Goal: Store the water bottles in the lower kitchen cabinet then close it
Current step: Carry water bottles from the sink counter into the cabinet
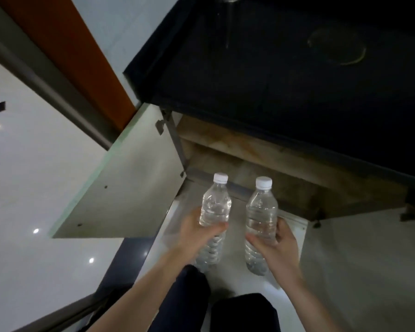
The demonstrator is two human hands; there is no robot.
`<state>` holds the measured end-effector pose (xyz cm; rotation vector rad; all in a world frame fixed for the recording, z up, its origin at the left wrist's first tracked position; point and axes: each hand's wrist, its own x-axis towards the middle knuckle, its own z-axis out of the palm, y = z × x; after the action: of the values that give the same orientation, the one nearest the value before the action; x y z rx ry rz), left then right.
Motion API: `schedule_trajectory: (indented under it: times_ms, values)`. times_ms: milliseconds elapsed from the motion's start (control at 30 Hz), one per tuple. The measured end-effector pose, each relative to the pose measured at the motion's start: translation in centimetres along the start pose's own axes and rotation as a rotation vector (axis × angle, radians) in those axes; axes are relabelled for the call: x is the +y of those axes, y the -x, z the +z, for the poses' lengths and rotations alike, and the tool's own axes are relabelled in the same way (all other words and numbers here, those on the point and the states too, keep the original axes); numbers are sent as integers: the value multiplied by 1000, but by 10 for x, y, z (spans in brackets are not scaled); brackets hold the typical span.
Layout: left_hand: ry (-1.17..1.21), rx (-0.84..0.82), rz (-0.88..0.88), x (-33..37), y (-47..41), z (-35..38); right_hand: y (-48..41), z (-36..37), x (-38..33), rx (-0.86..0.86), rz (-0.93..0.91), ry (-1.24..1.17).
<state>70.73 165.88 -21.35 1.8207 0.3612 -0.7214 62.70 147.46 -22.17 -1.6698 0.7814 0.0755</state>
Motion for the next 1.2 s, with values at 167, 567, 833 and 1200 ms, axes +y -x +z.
schedule_trajectory:
  times_ms: [167,567,833,1200]
  values:
    - [-49,-50,24,-73,-123,40,-96,24,103,59,-24,29]
    - [-151,-159,236,-179,-397,140,-321,55,277,18,-215,54]
    - [-258,-55,360,-203,-474,191,-410,76,349,173,-266,188]
    - [-423,195,402,-215,-503,225,-449,87,369,392,-176,509]
